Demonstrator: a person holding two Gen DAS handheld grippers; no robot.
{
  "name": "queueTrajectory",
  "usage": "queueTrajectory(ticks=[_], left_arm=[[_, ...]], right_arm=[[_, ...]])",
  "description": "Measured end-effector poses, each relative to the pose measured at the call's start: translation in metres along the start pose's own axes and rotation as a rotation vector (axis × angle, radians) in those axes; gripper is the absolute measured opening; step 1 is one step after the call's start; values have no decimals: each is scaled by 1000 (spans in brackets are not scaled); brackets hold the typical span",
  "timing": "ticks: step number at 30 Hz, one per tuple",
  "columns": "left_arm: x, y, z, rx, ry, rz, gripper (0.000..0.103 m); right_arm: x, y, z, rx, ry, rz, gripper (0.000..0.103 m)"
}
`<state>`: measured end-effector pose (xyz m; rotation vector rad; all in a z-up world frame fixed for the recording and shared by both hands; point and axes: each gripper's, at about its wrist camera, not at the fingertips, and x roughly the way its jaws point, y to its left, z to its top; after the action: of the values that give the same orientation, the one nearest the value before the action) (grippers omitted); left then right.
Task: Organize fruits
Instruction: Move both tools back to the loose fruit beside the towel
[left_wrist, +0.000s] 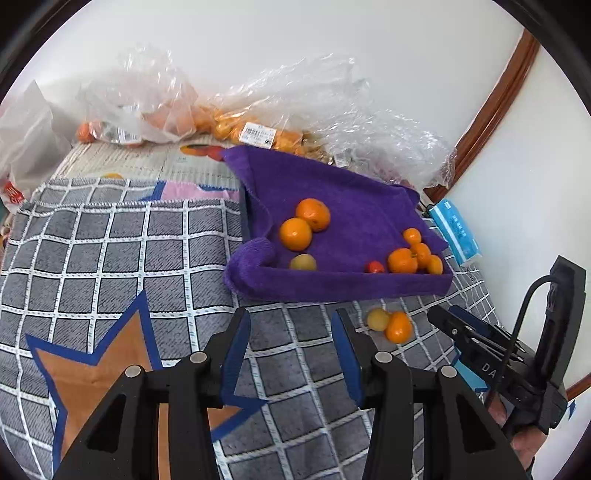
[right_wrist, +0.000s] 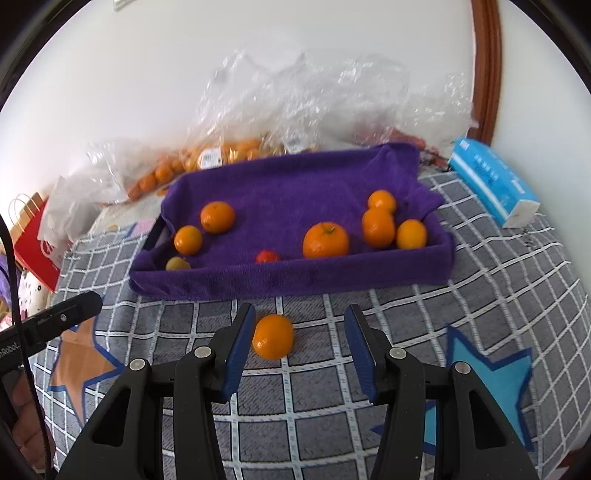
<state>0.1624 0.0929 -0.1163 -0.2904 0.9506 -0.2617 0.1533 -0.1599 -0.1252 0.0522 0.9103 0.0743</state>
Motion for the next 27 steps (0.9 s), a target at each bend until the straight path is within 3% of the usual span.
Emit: queueTrajectory(ticks=[13, 27], left_arm=[[30, 23, 3, -24, 70, -4, 42], [34, 22, 5, -17, 65, -58, 42]], right_arm=[[36, 9, -2, -6, 48, -16, 50], [49, 13, 2, -3, 42, 3, 50]])
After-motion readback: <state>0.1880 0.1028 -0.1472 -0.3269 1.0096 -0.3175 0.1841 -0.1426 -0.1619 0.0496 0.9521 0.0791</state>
